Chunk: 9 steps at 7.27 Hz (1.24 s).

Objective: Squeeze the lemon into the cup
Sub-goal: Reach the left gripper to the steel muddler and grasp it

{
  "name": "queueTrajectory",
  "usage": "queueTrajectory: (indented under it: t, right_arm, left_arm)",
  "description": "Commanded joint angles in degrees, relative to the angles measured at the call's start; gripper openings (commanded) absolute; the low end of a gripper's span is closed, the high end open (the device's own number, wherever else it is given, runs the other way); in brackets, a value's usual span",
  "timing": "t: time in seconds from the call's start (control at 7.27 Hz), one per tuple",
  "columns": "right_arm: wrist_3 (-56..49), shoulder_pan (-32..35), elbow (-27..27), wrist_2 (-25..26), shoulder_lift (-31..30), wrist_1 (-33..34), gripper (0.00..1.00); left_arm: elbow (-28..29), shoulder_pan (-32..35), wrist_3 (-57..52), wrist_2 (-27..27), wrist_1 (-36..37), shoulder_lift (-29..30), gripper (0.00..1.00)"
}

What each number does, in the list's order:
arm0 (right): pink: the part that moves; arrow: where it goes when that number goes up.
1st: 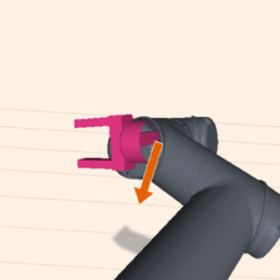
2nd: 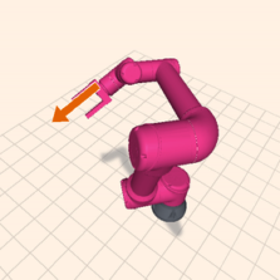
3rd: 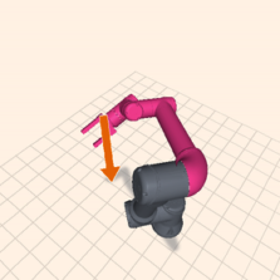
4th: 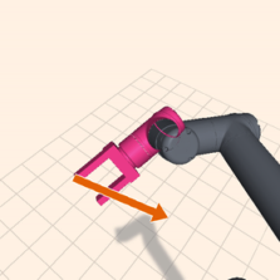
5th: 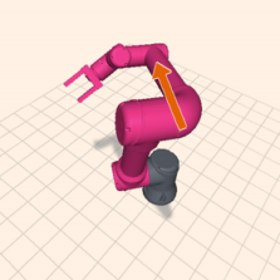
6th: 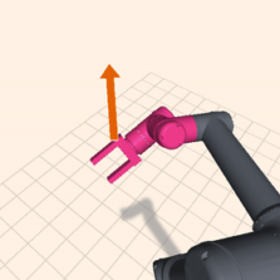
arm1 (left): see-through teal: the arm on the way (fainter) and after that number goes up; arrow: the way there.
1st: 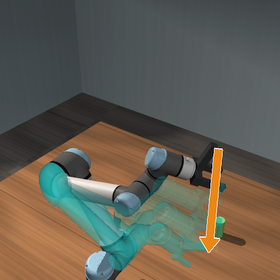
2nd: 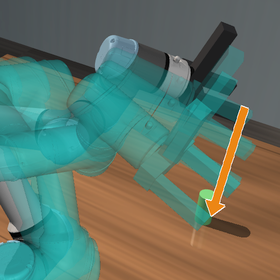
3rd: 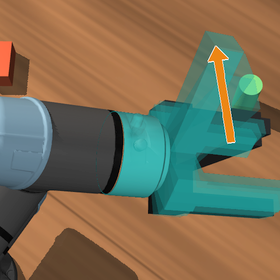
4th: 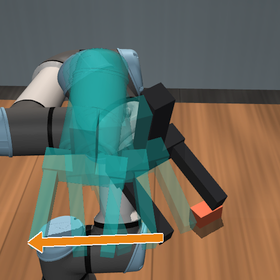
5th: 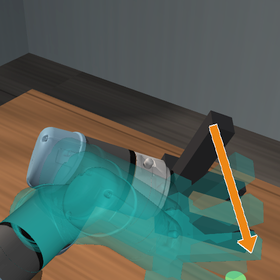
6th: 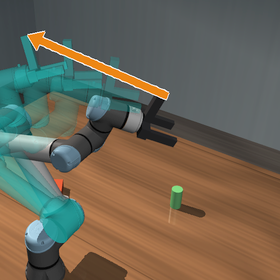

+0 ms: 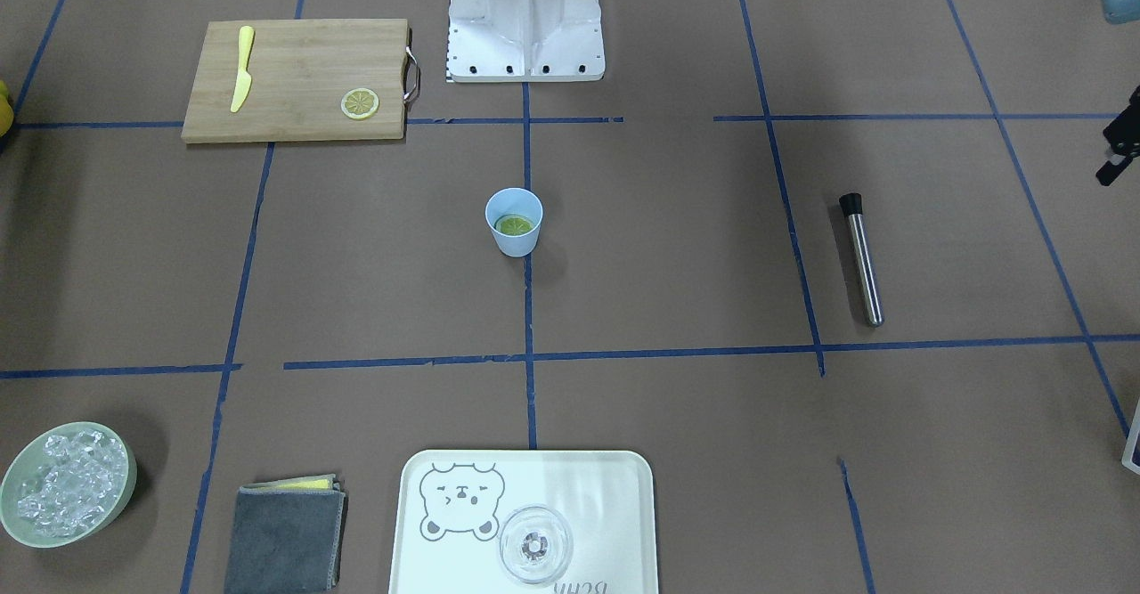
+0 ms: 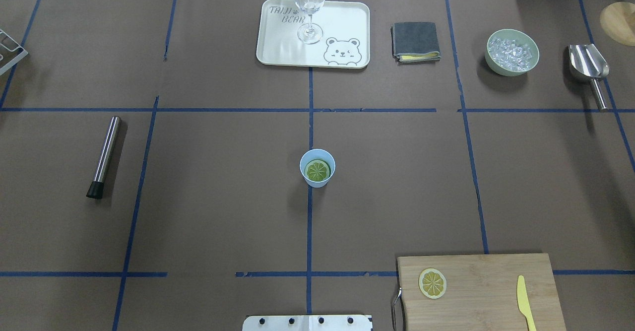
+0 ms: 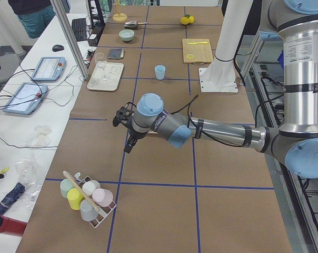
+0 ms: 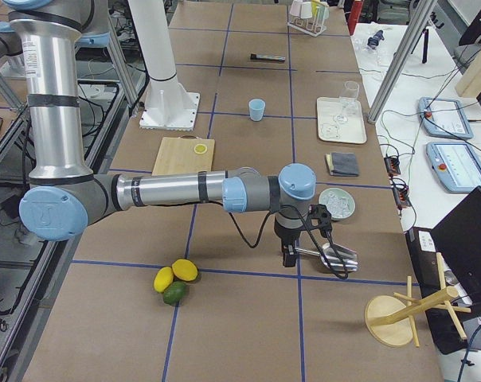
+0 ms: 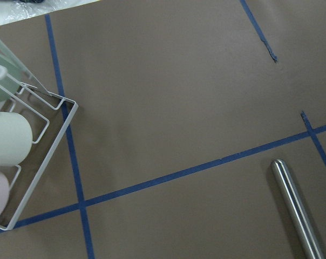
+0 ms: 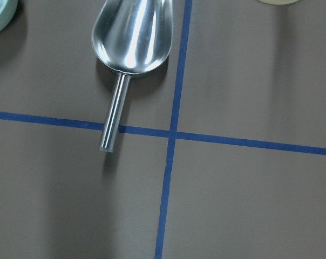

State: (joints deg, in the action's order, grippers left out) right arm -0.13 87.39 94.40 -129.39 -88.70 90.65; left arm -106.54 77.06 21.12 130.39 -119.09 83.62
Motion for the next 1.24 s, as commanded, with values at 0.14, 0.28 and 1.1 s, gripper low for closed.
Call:
queueTrajectory:
  t: [0.14, 0.28, 1.1]
  right_arm:
    - [-0.14, 0.42, -0.18, -0.25, -2.79, -0.82, 1.0]
    - [-0.4, 0.42, -0.18, -0.17, -2.88, -0.91, 1.0]
    - [-0.4, 0.42, -0.09, -0.16, -2.88, -0.91, 1.0]
  left_arm:
    - [1.23, -14.0, 26.87, -7.05, 0.08, 5.65, 0.72]
    - [1.33, -18.39, 32.35, -10.64, -0.01, 6.54, 0.72]
    - [13.88, -26.16, 31.61, -14.28, -0.44, 15.43, 0.72]
